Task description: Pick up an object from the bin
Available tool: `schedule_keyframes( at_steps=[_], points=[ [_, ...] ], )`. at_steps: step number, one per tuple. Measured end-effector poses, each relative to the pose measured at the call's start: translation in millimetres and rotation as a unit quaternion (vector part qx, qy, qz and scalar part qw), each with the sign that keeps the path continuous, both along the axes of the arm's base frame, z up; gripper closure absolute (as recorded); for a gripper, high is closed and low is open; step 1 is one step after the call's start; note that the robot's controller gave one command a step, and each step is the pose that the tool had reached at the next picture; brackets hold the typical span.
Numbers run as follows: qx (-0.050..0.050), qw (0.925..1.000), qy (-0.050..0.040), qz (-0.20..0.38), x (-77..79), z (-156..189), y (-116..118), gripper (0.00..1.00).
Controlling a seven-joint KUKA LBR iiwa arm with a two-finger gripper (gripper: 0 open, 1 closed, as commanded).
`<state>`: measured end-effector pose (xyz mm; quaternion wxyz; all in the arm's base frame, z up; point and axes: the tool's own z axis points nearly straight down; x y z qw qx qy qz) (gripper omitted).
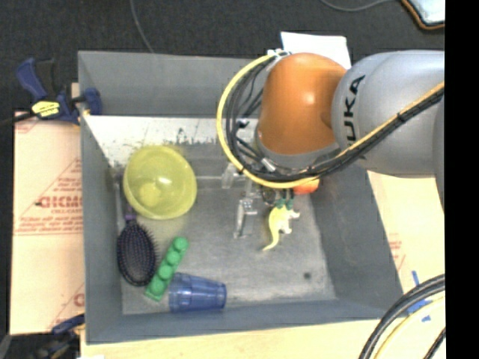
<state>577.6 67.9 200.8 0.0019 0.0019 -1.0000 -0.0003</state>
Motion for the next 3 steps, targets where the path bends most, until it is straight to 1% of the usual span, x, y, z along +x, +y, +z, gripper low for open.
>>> schedule_keyframes(
  at_steps=[1, 2, 3],
  points=[
    [0.0, 1.0, -0.0039, -0.001, 1.2, 4.9, -0.4, 0.0],
    [0.001, 1.0, -0.0044, -0.005, 14.8, -130.1, 91.8, 0.0],
    [0.0, 0.9998, -0.0128, 0.015, 28.8, -46.8, 89.3, 0.0]
  ],
)
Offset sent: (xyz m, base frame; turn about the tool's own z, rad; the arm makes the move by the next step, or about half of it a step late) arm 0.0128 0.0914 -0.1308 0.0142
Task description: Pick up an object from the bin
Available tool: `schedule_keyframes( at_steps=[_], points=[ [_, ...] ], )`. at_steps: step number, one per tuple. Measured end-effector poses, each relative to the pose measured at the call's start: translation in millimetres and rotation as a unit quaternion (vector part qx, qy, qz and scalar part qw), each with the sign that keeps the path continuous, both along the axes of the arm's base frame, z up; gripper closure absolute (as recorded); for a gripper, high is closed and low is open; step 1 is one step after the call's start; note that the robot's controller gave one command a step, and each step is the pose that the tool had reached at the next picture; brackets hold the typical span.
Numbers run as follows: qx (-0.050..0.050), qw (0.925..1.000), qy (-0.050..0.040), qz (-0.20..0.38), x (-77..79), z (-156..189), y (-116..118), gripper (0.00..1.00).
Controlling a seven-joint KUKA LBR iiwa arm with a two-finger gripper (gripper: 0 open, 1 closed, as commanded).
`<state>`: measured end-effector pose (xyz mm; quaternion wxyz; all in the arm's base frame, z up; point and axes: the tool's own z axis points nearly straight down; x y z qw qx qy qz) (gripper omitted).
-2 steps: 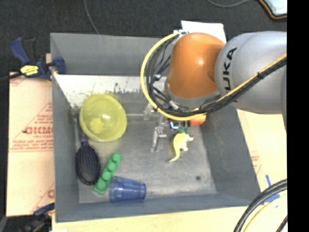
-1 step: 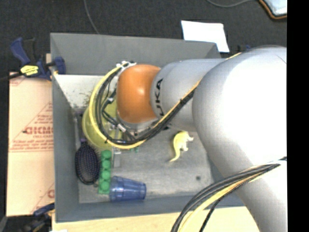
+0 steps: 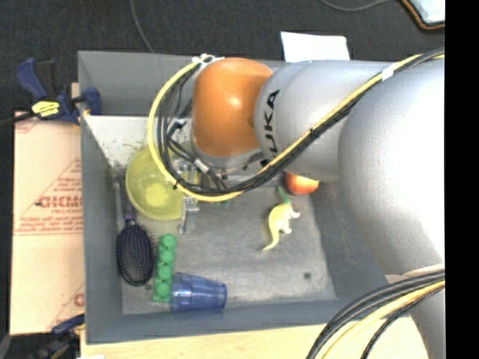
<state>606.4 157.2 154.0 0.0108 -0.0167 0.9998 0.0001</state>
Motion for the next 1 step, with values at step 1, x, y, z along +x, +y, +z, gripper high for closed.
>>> schedule_keyframes(
  at_steps=[1],
  points=[
    [-0.002, 0.9699, 0.012, 0.243, -4.3, -53.8, 39.2, 0.0]
  ],
)
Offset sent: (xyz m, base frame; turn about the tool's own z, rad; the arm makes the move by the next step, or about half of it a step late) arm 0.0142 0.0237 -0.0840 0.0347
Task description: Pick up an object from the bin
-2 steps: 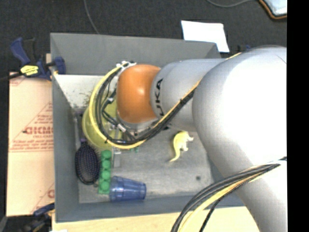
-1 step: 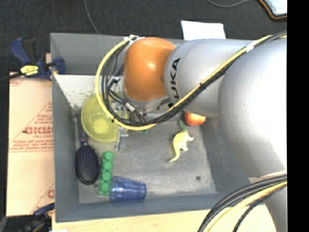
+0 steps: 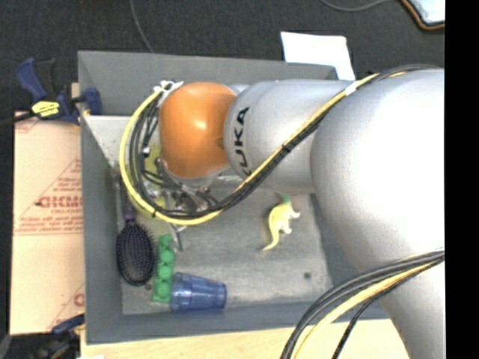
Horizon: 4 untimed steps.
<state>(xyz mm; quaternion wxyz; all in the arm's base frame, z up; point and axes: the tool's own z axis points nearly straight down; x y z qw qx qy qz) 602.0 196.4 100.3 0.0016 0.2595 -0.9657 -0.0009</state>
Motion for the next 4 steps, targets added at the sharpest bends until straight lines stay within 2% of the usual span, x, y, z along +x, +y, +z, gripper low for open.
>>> schedule_keyframes(
  at_steps=[1, 2, 3, 4],
  points=[
    [0.003, 0.9657, -0.0097, -0.259, 20.4, -23.8, -14.8, 0.0],
    [0.003, 0.9794, -0.0344, 0.199, -45.0, -14.8, -7.3, 1.0],
    [0.0, 0.9713, -0.0344, 0.235, -57.6, -11.6, -6.7, 1.0],
    [0.001, 0.9717, -0.0163, 0.236, -45.8, -12.4, -6.7, 1.0]
  ],
)
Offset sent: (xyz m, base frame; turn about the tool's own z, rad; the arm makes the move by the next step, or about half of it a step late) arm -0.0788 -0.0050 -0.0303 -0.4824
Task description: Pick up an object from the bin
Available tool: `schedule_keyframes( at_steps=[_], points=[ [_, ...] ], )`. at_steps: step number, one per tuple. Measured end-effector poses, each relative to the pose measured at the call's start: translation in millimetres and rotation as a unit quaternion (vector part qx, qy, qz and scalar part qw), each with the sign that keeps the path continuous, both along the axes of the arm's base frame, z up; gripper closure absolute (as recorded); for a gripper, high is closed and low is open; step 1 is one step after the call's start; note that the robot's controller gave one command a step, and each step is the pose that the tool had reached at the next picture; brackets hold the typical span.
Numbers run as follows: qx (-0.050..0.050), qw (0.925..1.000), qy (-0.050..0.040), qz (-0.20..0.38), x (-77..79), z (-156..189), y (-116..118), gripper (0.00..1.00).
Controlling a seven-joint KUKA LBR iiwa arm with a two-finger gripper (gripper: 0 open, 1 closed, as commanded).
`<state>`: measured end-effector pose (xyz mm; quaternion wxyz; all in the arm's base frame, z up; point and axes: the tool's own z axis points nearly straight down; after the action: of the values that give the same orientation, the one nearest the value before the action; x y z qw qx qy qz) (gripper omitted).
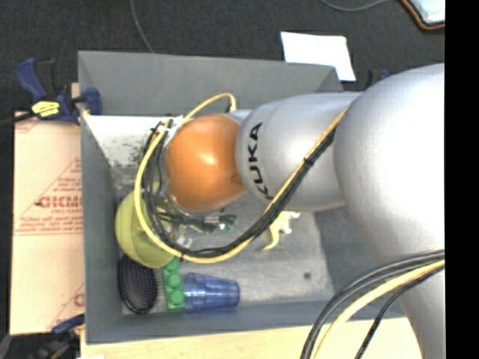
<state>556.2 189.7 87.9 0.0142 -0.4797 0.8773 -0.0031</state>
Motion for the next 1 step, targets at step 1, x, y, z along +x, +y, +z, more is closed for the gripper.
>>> schedule_keyframes(
  at_steps=[1],
  points=[
    [0.001, 1.0, -0.0005, 0.0, -2.3, 13.5, 0.3, 1.0]
  ],
)
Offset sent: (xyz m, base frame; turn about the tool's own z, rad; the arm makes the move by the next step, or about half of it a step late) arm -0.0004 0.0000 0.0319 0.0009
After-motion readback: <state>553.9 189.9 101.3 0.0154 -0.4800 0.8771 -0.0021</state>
